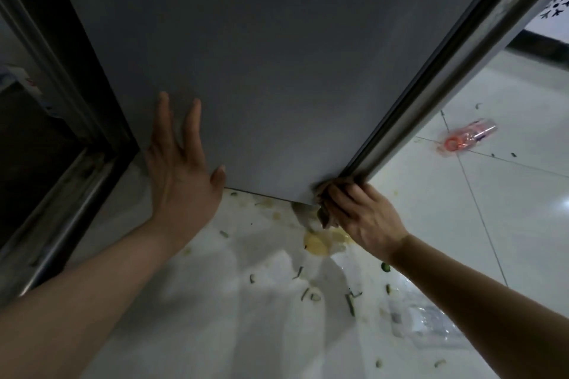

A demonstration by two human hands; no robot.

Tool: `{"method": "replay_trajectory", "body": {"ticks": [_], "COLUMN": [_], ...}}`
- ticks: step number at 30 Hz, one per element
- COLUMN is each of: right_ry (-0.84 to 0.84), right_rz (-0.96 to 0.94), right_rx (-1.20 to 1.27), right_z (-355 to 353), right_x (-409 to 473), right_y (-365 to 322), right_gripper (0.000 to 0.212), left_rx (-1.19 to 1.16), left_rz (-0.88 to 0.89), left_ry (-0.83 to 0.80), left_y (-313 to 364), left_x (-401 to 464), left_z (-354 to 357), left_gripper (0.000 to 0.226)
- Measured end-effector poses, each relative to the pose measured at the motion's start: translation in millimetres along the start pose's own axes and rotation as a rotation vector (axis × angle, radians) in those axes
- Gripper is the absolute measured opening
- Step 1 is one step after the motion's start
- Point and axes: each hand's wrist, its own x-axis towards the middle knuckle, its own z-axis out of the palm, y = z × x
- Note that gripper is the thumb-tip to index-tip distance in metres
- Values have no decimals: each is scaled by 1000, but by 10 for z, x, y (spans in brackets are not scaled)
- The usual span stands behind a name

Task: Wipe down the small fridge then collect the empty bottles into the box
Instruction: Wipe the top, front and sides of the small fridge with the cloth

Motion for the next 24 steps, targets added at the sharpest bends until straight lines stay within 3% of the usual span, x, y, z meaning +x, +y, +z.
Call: {"method": "replay_trajectory", "body": {"ticks": [3,10,12,16,20,24], "right_ry": [-64,349,320,104,70,107], "right_rz": [-23,297,194,-56,-71,-44], "right_rx": [-16,43,29,8,-31,-63], "right_z": [-81,-455,-332,-42,56,82], "right_x": [38,140,150,202,249,125], "right_y": [-52,368,262,-87,-158,4], "right_gripper": [28,30,30,34,40,45], "left_rx": [73,167,168,165,139,-69], "left_rz": [48,91,93,127,24,-226], "left_ry": [-88,-176,-185,-189,-82,-87], "left_y": [-72,-233,-241,-325,-519,-884], "left_x": [-136,-181,-192,-174,-181,-48], "left_z": [55,139,146,88,-31,-50], "left_gripper": [99,108,107,100,96,104]}}
